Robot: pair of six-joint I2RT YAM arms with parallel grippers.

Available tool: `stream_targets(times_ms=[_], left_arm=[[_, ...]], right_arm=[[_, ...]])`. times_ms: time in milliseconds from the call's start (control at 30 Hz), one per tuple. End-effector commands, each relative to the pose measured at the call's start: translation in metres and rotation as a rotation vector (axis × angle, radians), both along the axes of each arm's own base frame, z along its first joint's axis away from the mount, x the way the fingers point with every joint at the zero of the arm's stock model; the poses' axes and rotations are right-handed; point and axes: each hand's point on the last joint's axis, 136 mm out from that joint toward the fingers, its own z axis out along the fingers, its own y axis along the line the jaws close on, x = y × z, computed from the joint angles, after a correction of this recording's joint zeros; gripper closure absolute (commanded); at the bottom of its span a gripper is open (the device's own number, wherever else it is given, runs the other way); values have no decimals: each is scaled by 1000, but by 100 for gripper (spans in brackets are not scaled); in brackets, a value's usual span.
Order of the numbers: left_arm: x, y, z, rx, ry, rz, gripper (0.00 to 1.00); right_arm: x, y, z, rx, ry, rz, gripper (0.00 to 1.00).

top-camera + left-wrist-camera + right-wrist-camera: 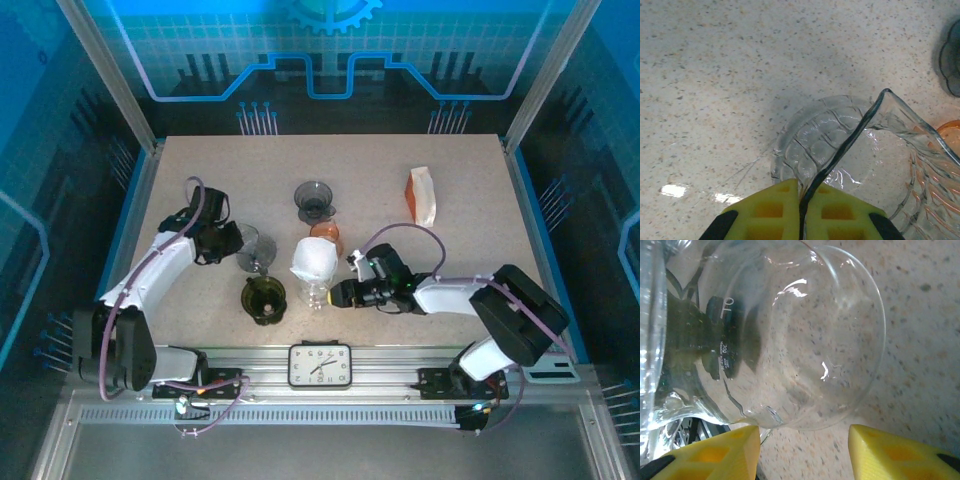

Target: Place the coffee filter in the dripper

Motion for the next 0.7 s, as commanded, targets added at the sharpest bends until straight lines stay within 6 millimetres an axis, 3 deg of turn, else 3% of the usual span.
stream_targets(times_ms=[0, 667], left_arm=[[-5, 14, 7, 11, -5, 47, 100], [-24, 58, 19, 27, 0, 147, 100]], right_arm=[[19, 19, 14, 49, -51, -11, 50], [69, 74, 2, 86, -40, -59, 54]])
